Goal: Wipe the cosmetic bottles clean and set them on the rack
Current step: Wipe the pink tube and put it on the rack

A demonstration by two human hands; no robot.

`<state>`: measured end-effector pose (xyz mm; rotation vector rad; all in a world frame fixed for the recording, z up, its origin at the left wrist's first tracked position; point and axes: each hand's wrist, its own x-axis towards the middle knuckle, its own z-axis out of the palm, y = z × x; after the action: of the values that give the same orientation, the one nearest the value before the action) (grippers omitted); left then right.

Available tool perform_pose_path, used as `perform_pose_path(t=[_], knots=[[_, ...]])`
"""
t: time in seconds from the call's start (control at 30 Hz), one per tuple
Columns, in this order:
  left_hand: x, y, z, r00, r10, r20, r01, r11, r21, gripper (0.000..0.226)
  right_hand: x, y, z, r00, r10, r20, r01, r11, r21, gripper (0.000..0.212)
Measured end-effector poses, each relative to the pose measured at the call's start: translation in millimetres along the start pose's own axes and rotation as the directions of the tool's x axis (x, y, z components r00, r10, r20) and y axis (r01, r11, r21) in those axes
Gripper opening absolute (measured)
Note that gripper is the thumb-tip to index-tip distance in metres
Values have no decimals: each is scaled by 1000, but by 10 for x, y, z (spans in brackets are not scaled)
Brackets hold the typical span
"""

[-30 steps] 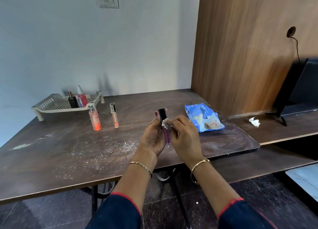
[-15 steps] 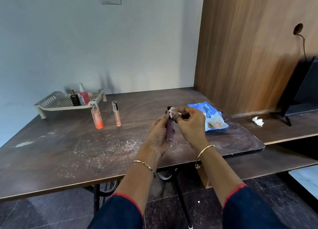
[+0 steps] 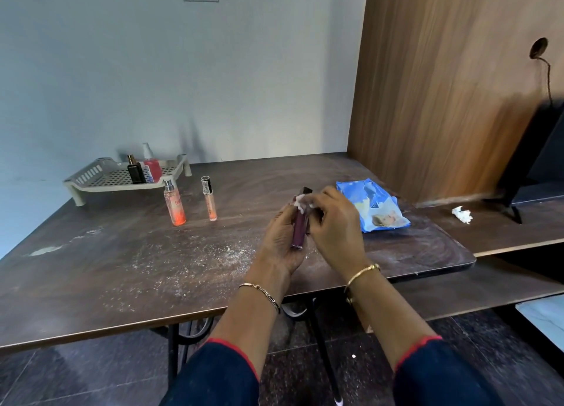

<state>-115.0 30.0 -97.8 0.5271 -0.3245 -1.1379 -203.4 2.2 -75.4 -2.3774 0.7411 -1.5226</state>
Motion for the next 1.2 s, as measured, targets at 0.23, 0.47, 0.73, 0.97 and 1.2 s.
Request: perform_pose_path(t=[0.23, 0.47, 0.73, 0.97, 1.2], knots=[[-27, -21, -42, 1000, -8, -21, 8, 1000, 25, 13, 141, 33, 59, 999, -9, -51, 7, 999, -49, 21], [83, -1, -206, 987, -134, -88, 133, 991, -20, 27, -509, -160, -31, 993, -96, 68, 99, 994, -39, 28], [-79, 62, 82, 996, -56, 64, 62, 994, -85, 22, 167, -62, -29, 996, -63, -66, 60, 997, -40, 22], [-107, 68, 32, 997, -77, -11, 75, 986, -146, 22, -65, -117, 0, 994, -103, 18, 104, 993, -59, 23], [-67, 33, -105, 983, -50, -174, 48, 999, -15, 25, -529, -178, -47, 991, -30, 134, 23, 998, 54, 26]])
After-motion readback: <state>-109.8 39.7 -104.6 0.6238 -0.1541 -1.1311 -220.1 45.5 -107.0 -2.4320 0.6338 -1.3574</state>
